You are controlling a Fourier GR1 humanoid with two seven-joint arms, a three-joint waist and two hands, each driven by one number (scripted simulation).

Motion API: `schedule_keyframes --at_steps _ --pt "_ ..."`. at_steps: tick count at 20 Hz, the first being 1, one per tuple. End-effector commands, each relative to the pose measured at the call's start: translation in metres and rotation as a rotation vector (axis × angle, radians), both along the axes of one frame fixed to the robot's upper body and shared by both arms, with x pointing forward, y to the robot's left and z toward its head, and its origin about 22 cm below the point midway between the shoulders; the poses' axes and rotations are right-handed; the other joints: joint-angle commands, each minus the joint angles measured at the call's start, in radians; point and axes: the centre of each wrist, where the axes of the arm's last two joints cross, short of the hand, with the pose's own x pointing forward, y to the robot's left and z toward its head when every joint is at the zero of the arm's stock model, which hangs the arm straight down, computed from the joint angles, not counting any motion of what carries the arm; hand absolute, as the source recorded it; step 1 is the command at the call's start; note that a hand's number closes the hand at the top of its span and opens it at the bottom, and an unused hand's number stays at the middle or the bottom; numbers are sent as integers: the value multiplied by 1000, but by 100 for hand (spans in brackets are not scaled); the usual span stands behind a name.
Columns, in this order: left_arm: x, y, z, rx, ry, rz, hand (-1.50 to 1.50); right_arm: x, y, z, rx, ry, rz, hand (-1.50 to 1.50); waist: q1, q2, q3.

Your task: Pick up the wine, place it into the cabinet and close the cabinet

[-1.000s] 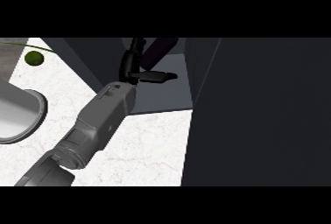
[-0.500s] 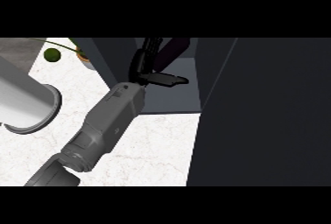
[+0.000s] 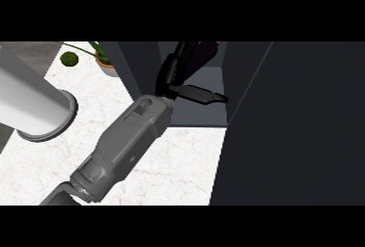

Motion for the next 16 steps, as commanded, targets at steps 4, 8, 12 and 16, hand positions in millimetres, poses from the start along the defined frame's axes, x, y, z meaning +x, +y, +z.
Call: schedule_keyframes --at_steps 4,8,12,16 --pt "-48 -32 36 -40 15 -52 -150 3 9 8 6 -26 -12 -150 17 -1 0" --pt "-93 -33 23 -73 24 -22 -150 -15 4 -4 13 -35 10 -150 1 4 0" --pt "-142 -37 14 -138 53 5 -150 -12 8 9 0 -49 18 -150 -3 3 0" --pt "-166 -40 25 -172 45 38 -150 -30 7 10 -1 -37 18 -150 -14 3 0"
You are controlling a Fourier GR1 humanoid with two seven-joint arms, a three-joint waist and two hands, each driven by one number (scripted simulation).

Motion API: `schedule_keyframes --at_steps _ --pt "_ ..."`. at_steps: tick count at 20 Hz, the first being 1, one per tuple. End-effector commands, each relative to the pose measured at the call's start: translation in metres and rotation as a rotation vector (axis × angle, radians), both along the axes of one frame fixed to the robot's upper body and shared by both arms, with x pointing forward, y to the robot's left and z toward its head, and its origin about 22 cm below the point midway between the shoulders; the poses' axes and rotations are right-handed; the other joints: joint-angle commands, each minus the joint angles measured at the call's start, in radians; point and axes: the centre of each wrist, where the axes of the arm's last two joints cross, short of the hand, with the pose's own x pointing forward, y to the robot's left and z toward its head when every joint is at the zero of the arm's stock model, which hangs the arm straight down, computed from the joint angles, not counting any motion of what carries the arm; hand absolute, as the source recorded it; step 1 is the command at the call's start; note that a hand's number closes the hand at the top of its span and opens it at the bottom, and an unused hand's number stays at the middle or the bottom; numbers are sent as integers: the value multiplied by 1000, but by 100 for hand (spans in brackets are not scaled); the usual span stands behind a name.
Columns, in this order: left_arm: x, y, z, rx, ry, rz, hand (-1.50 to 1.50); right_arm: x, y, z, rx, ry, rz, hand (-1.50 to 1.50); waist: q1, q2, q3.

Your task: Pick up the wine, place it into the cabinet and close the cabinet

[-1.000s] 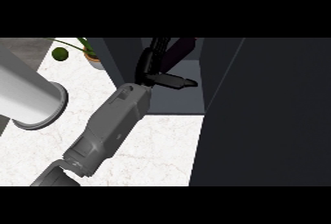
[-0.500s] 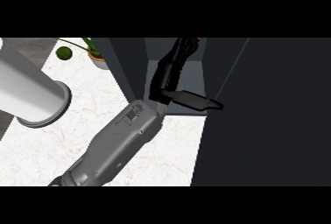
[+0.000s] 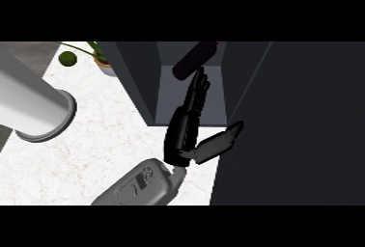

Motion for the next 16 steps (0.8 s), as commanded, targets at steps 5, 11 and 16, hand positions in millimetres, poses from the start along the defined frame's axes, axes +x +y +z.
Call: schedule_keyframes --at_steps 5,11,16 --pt "-74 10 3 -155 12 17 150 -5 0 4 10 -15 -15 -150 -2 2 -2" --pt "-112 45 0 -132 13 -102 150 -19 -5 1 -6 -13 -4 -150 -9 3 -1" --pt "-133 91 6 -130 6 -140 150 -19 13 0 -49 47 159 150 2 0 -2"
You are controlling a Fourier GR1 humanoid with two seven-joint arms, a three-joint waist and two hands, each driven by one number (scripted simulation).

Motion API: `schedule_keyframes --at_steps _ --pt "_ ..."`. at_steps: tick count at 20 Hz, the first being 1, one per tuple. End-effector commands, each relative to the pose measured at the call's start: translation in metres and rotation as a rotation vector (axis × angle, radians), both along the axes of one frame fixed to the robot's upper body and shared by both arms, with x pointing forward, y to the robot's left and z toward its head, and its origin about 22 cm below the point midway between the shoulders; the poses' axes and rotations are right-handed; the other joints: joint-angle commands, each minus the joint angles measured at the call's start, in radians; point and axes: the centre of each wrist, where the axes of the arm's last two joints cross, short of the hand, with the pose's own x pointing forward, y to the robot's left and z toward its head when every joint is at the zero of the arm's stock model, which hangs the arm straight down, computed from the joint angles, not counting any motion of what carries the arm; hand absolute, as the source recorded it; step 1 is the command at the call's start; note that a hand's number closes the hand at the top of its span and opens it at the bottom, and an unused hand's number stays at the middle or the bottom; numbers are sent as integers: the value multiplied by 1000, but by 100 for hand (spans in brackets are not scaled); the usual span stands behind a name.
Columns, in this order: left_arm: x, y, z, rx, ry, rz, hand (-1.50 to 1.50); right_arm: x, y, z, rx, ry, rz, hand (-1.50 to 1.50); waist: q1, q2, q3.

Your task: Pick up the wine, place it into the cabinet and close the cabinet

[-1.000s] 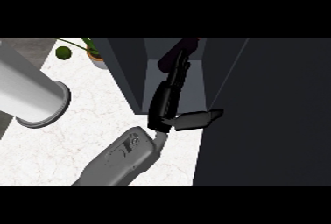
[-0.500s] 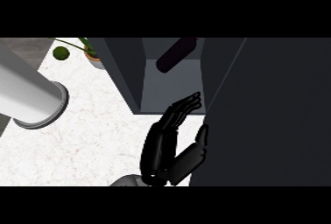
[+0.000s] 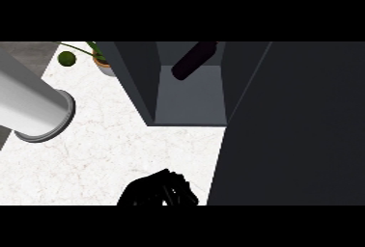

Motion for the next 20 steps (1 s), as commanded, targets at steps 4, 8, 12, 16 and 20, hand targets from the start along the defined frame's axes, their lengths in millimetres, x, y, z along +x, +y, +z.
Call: schedule_keyframes --at_steps 4,8,12,16,20 --pt "-29 52 16 4 -7 -54 150 -16 19 -12 -109 -49 203 150 11 1 0" --pt "-27 85 13 -3 -29 -58 150 -22 34 -10 -62 51 390 150 17 -1 -2" --pt "-22 110 14 -31 -67 -14 150 -31 59 -17 -65 67 479 150 11 -1 -3" --pt "-23 161 15 10 -47 8 150 -33 77 -15 -93 112 490 150 12 -3 -4" --pt "-27 191 31 5 -87 14 150 -14 108 -4 -181 74 518 150 28 -1 -3"
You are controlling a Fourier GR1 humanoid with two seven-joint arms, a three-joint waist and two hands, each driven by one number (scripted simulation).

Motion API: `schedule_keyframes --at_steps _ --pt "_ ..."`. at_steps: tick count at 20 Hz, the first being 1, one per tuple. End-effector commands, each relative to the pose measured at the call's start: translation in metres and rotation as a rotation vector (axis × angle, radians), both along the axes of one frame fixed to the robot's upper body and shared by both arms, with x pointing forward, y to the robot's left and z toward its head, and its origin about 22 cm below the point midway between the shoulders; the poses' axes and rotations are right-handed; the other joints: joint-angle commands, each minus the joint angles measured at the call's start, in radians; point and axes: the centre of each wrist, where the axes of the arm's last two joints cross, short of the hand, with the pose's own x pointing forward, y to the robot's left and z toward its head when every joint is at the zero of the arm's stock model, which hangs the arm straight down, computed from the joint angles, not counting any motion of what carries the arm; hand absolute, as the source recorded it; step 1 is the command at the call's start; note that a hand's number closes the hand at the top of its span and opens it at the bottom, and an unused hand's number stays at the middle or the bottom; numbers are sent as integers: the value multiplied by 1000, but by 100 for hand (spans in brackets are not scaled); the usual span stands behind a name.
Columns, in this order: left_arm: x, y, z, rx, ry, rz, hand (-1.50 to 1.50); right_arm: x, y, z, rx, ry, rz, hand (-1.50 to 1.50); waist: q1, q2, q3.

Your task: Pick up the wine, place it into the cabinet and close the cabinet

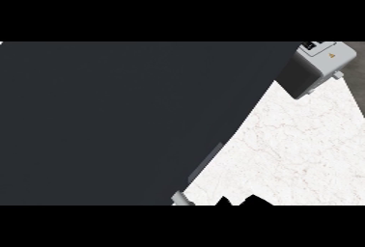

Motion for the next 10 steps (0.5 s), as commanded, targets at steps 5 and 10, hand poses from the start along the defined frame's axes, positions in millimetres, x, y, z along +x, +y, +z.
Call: schedule_keyframes --at_steps 5,10 --pt "8 64 9 7 -28 -5 150 9 83 2 -84 -47 5 150 8 -1 -2" --pt "6 85 19 1 -11 -57 150 53 118 13 -65 -76 -125 150 25 4 -1"
